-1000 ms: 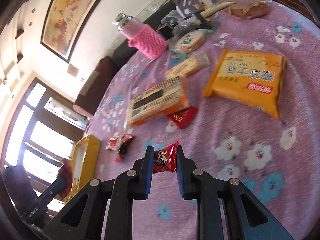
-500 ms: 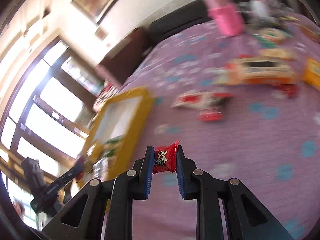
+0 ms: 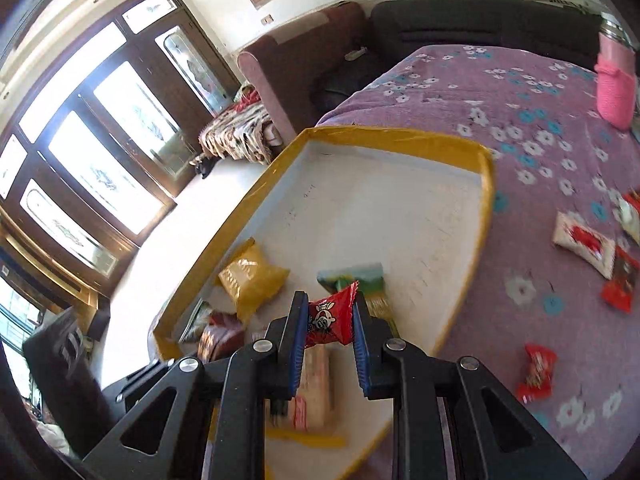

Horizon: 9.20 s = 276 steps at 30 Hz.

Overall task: Organize snacks
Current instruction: 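Carry both red candies to the tray and open both tools to release, then move the right tool back to the table toward a red candy, then grasp a red candy with the right tool while the left tool grasps another red candy, then carry both red candies over the tray and open both tools to drop them, then move the right tool to the clear biscuit pack while the left tool approaches the white sachet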

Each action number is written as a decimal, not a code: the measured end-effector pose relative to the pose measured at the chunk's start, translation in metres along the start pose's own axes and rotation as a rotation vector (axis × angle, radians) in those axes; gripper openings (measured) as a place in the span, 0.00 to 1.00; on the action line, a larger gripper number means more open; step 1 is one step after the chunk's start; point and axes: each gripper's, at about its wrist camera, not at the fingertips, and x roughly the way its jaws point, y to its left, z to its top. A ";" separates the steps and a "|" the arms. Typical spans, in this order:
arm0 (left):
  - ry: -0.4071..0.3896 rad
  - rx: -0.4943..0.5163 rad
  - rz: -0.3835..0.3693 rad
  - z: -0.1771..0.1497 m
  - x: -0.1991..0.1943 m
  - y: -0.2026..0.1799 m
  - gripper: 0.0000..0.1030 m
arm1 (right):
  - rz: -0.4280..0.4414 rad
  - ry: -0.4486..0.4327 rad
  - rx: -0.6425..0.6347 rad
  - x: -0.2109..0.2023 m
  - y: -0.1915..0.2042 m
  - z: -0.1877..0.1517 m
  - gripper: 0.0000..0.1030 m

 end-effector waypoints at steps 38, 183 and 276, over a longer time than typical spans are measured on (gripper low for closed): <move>0.003 0.009 -0.143 -0.022 -0.046 -0.091 0.61 | -0.101 -0.301 -0.005 -0.117 -0.066 -0.050 0.60; 0.038 -0.256 -0.163 0.091 0.016 0.045 0.43 | -0.020 -0.105 0.047 -0.011 -0.043 0.013 0.40; 0.107 0.275 -0.278 -0.041 -0.017 -0.178 0.67 | -0.280 -0.039 0.135 -0.109 -0.195 -0.086 0.54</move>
